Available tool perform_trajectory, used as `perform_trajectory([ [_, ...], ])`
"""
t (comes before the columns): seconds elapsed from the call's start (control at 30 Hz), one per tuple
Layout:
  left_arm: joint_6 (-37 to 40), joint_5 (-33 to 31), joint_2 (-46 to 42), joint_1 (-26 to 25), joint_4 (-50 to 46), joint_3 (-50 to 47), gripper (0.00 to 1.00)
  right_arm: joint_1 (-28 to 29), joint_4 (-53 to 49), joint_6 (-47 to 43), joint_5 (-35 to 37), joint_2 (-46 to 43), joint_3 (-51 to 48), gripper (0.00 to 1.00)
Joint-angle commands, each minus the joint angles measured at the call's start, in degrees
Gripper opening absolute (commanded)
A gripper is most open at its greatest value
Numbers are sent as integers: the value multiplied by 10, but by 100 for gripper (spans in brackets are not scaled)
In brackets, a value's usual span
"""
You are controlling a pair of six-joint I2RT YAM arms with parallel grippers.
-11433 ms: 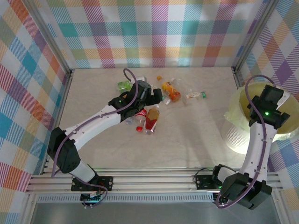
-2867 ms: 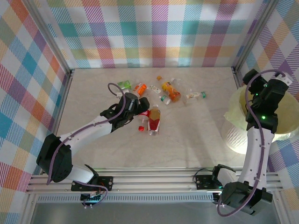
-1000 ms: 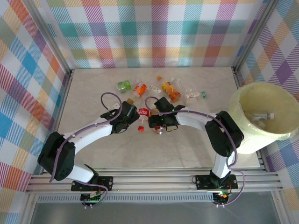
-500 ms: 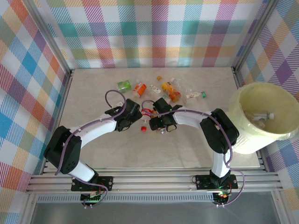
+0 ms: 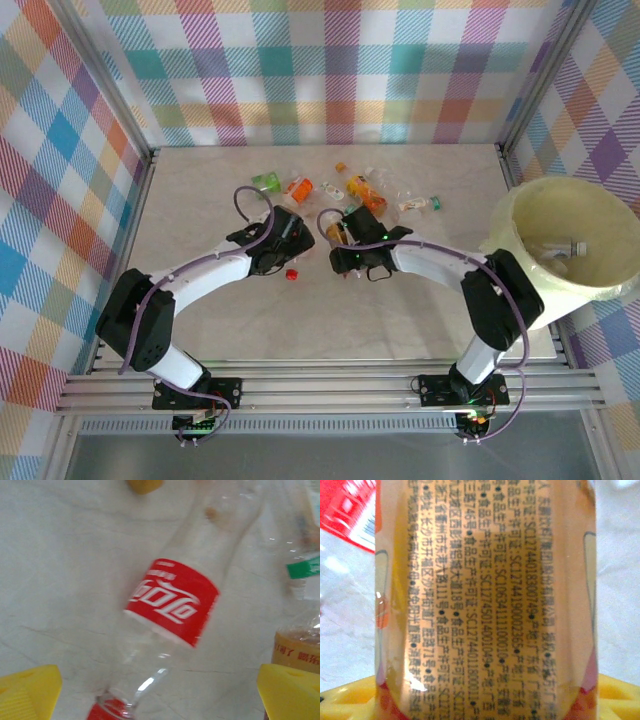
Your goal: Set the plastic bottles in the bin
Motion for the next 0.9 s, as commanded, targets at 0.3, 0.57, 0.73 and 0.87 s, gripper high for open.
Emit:
perform_trajectory([
  [0.3,108,127,-11,-21,160,24,100,-38,-10,-61,63,-213,11,60],
  [0.57,152,149,6,-41,171,62,100,-98,-49,-94,70,-321,70,59],
  [0.73,147,148,15,-41,167,68,100,-163,-60,-105,69,-378,96,59],
  [0.87,140,136,16,-41,165,64,100,-214,-44,-140,152,-412,105,59],
])
